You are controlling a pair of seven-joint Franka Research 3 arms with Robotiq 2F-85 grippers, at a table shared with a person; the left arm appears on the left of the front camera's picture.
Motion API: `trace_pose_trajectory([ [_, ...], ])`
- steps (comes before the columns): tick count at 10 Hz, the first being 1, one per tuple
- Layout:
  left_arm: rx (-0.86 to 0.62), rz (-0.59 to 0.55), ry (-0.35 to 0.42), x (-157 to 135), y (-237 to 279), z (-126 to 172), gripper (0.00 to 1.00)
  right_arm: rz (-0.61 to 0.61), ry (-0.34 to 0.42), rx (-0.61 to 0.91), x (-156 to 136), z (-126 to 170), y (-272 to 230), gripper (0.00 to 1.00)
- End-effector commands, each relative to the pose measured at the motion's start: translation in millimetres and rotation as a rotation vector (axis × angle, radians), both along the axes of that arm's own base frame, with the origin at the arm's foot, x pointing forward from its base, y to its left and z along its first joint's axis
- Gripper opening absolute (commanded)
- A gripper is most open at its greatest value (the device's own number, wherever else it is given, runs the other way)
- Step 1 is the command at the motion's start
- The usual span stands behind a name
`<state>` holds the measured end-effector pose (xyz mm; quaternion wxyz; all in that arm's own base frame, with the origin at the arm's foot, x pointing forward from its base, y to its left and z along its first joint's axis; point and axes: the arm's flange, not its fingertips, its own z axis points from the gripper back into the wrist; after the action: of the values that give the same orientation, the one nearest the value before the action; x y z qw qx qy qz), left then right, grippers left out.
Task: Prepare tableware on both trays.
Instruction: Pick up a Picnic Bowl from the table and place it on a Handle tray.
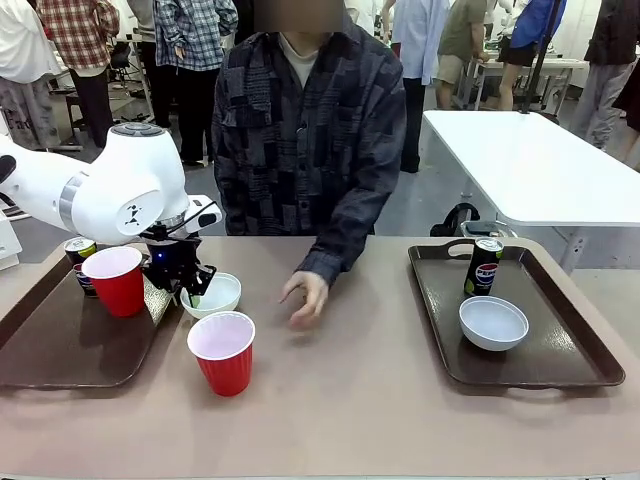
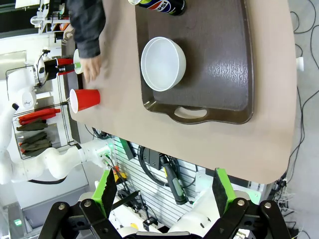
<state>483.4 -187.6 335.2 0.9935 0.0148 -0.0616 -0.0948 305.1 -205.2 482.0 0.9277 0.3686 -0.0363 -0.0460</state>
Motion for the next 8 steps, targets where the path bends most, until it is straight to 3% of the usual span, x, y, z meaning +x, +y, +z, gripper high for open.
trace_pose_trajectory([
  [1,0.029,0.043,-0.031,4,-6,3,0.16,-0.008,-0.005,0.012,0,1,0,1.00],
  [2,0.031,0.048,-0.033,4,-5,4,0.05,-0.008,-0.005,0.012,0,1,0,1.00],
  [3,0.032,0.054,-0.036,4,-5,6,0.00,-0.008,-0.005,0.012,0,1,0,1.00],
  [5,0.013,0.069,-0.053,4,-4,22,0.00,-0.008,-0.005,0.012,0,1,0,1.00],
  [8,0.001,0.060,-0.108,0,2,73,0.00,-0.008,-0.005,0.012,0,1,0,1.00],
])
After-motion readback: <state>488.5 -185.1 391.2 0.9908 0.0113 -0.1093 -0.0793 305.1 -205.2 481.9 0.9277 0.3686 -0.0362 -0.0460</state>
